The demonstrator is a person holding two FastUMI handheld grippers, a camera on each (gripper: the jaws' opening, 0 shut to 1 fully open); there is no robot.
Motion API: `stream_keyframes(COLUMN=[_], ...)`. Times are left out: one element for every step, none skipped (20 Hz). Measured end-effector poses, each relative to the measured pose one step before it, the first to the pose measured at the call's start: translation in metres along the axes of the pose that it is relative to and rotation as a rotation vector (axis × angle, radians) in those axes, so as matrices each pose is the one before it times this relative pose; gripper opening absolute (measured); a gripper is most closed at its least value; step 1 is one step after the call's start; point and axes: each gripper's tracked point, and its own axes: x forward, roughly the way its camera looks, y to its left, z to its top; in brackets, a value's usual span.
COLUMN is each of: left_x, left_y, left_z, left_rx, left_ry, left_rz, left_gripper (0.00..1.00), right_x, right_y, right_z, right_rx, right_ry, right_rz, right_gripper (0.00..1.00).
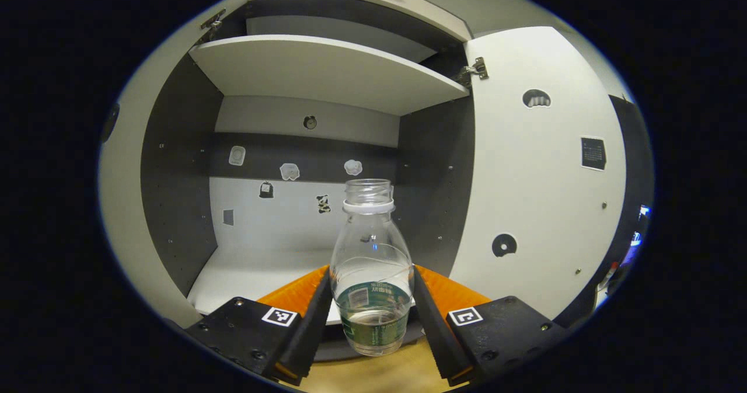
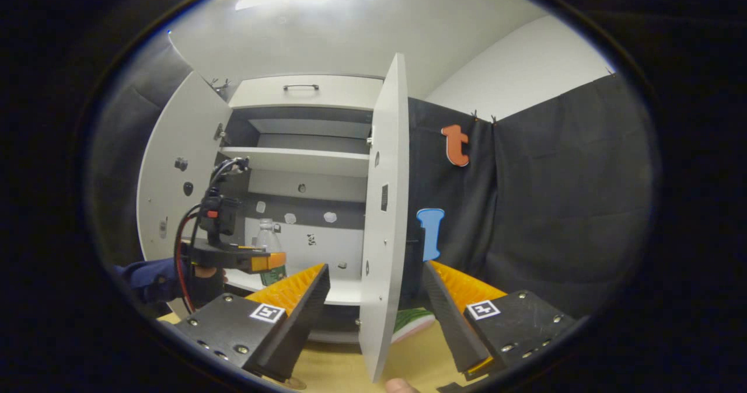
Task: Grasp the bottle in the cabinet with the left hand and place it on the coaster, then close the right door with the right hand and the left door with the left hand.
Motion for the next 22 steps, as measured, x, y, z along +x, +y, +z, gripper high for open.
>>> stream_keyframes(left_x=[-0.00723, -0.00667, -0.00616, -0.00512, -0.00538, -0.00399, -0.00412, -0.00274, -0.00231, -0.00231, -0.00106, -0.00148, -0.00117, -0.00046, -0.00018, -0.00092, -0.00056, -0.00017, 0.00014, 0.00029, 0.0006, 0.00058], left_y=[-0.00162, -0.00093, -0.00157, -0.00168, -0.00193, -0.00096, -0.00038, -0.00041, -0.00022, 0.00046, -0.0002, 0.00051, 0.00108, -0.00135, -0.00224, -0.00222, -0.00224, -0.0016, -0.00075, -0.00015, 0.00115, 0.00033], left_z=[-0.00594, -0.00619, -0.00718, -0.00793, -0.00981, -0.00977, -0.01218, -0.01142, -0.01353, -0.01313, -0.01381, -0.01447, -0.0153, -0.01362, -0.01351, -0.0122, -0.01316, -0.01193, -0.01103, -0.00957, -0.01087, -0.0085], left_rx=[0.00391, 0.00409, 0.00206, -0.003, -0.00536, -0.00551, -0.00406, -0.00195, -0.00392, -0.00494, -0.0048, -0.00379, -0.00185, -0.00586, -0.00656, -0.00867, -0.00781, -0.00896, -0.00417, -0.0029, 0.00185, 0.00326], left_ry=[0.00169, 0.00226, 0.00325, 0.00627, 0.00848, 0.0114, 0.01292, 0.01294, 0.01497, 0.01443, 0.01502, 0.02152, 0.02049, 0.01837, 0.01128, 0.00966, 0.00956, 0.01353, 0.01237, 0.01536, 0.01764, 0.01614], left_rz=[-0.0055, -0.00226, -0.00472, -0.00409, -0.0056, -0.00396, -0.00082, 0.00006, 0.00117, 0.00196, 0.0011, 0.00449, 0.00375, -0.00578, -0.00844, -0.00887, -0.0085, -0.00526, -0.00241, 0.00228, 0.00433, 0.00201], left_gripper=[0.79, 0.8, 0.8, 0.8, 0.8, 0.78, 0.79, 0.8, 0.8, 0.8, 0.8, 0.8, 0.8, 0.8, 0.8, 0.8, 0.8, 0.8, 0.8, 0.8, 0.8, 0.8], right_x=[0.00244, 0.0018, 0.0014, 0.00066, 0.00019, 0.00098, 0.00186, 0.00137, 0.00042, 0.00098, 0.00005, 0.00081, -0.00042, 0.00013, -0.00114, 0.0002, 0.00047, -0.00038, -0.0003, -0.0008, 0.00006, -0.00022], right_y=[-0.00001, 0.00024, -0.00007, 0.00002, -0.00119, -0.0008, -0.00061, -0.00046, -0.00061, -0.0011, -0.0016, -0.00107, -0.00198, -0.00198, -0.00107, -0.00065, -0.00072, -0.00031, -0.00159, -0.00075, -0.00105, -0.00087], right_z=[0.00001, 0.0002, -0.00037, 0.00042, 0.00001, 0.00003, -0.00069, 0.00028, 0.00039, -0.00002, 0.00013, 0.0008, 0.001, 0.00024, -0.00118, -0.00025, -0.00104, -0.00054, 0.00029, 0.00078, -0.00034, 0.0004], right_rx=[0.00396, 0.00427, 0.00344, 0.00097, -0.00161, -0.00274, -0.00282, -0.00208, -0.00108, -0.00044, -0.00084, -0.00144, -0.00222, -0.00161, -0.00064, -0.00026, -0.00092, -0.00155, -0.0025, -0.00289, -0.00253, -0.00262], right_ry=[0.00167, 0.00081, 0.00158, -0.00017, -0.0003, 0.00023, 0.00179, 0.00149, -0.00017, -0.00051, -0.0001, -0.00156, -0.00088, 0.00026, 0.00043, 0.00168, 0.00349, 0.00399, 0.00278, 0.00087, 0.00008, 0.00057], right_rz=[0.00757, 0.00671, 0.0064, 0.00402, 0.00228, 0.00303, 0.0031, 0.00305, 0.00127, 0.0006, -0.00148, -0.00319, -0.00439, -0.00452, -0.00355, -0.00303, -0.00214, -0.00265, -0.00326, -0.00399, -0.00364, -0.0028], right_gripper=[0.98, 0.97, 0.97, 0.97, 0.97, 0.97, 0.97, 0.98, 0.97, 0.97, 0.97, 0.98, 0.98, 0.97, 0.97, 0.97, 0.97, 0.97, 0.97, 0.98, 0.97, 0.97])
